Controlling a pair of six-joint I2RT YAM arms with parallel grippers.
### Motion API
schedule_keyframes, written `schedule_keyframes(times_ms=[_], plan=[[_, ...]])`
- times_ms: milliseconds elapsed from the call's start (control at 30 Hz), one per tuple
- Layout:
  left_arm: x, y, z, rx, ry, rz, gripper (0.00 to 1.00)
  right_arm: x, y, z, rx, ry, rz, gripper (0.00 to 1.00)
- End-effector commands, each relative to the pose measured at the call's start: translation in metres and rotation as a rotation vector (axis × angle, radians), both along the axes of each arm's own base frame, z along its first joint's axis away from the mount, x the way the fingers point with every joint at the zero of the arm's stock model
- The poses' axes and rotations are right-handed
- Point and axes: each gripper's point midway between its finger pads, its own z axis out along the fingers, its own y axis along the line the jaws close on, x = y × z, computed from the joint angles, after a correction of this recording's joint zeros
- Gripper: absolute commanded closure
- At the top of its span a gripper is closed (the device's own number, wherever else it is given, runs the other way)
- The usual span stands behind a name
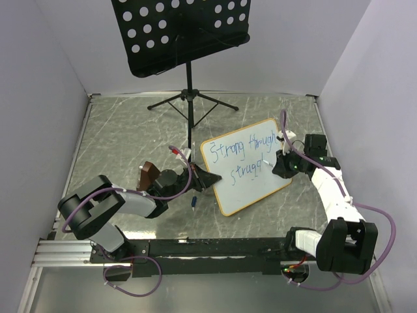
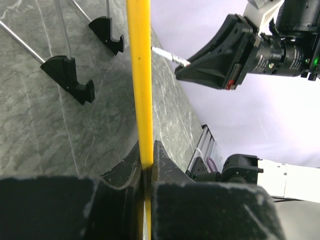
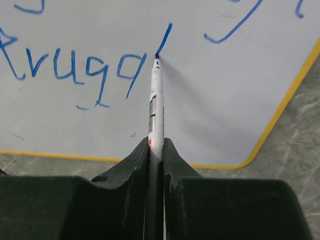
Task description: Write a sentence on the whiteboard
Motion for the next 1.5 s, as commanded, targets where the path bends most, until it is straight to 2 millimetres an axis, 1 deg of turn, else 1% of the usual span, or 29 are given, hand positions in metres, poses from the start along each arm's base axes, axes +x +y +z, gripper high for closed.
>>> schedule_keyframes(times_ms=[0, 167, 200, 300, 433, 533, 633, 733, 800, 1033, 1100, 1333, 1467], plan=[[-0.002, -0.007, 0.040, -0.090, -0.131, -0.036, 0.99, -0.021, 0.002, -0.010, -0.029, 0.032, 0.058, 1.00], [-0.002, -0.007, 0.040, -0.090, -0.131, -0.039, 0.99, -0.031, -0.002, -0.017, -0.053, 0.055, 0.063, 1.00], [-0.003, -0.007, 0.039, -0.090, -0.129, -0.039, 0.99, -0.031, -0.004, -0.020, -0.063, 0.062, 0.053, 1.00], [-0.002, -0.008, 0.039, -0.089, -0.130, -0.042, 0.99, -0.027, -0.010, -0.019, -0.073, 0.060, 0.016, 1.00], [-0.002, -0.008, 0.041, -0.090, -0.131, -0.040, 0.99, -0.013, -0.016, -0.005, -0.067, 0.012, -0.038, 1.00], [-0.003, -0.008, 0.041, -0.090, -0.132, -0.044, 0.99, -0.004, -0.012, 0.008, -0.040, -0.021, -0.033, 1.00], [-0.003, -0.008, 0.039, -0.087, -0.131, -0.043, 0.99, 0.000, -0.008, 0.015, -0.017, -0.037, -0.023, 1.00], [-0.003, -0.008, 0.039, -0.089, -0.131, -0.045, 0.99, 0.003, -0.007, 0.018, -0.004, -0.043, -0.023, 1.00], [-0.003, -0.009, 0.040, -0.091, -0.130, -0.047, 0.99, 0.005, -0.006, 0.016, 0.001, -0.038, -0.027, 1.00], [-0.003, -0.008, 0.040, -0.090, -0.134, -0.046, 0.99, 0.006, -0.011, -0.002, -0.010, 0.024, -0.052, 1.00], [-0.003, -0.008, 0.040, -0.090, -0.132, -0.044, 0.99, 0.006, -0.013, -0.004, -0.019, 0.033, -0.060, 1.00], [-0.003, -0.007, 0.039, -0.089, -0.130, -0.042, 0.99, 0.014, -0.028, 0.000, -0.051, 0.008, -0.125, 1.00], [-0.003, -0.007, 0.039, -0.089, -0.133, -0.043, 0.99, 0.019, -0.028, 0.005, -0.041, -0.004, -0.126, 1.00]])
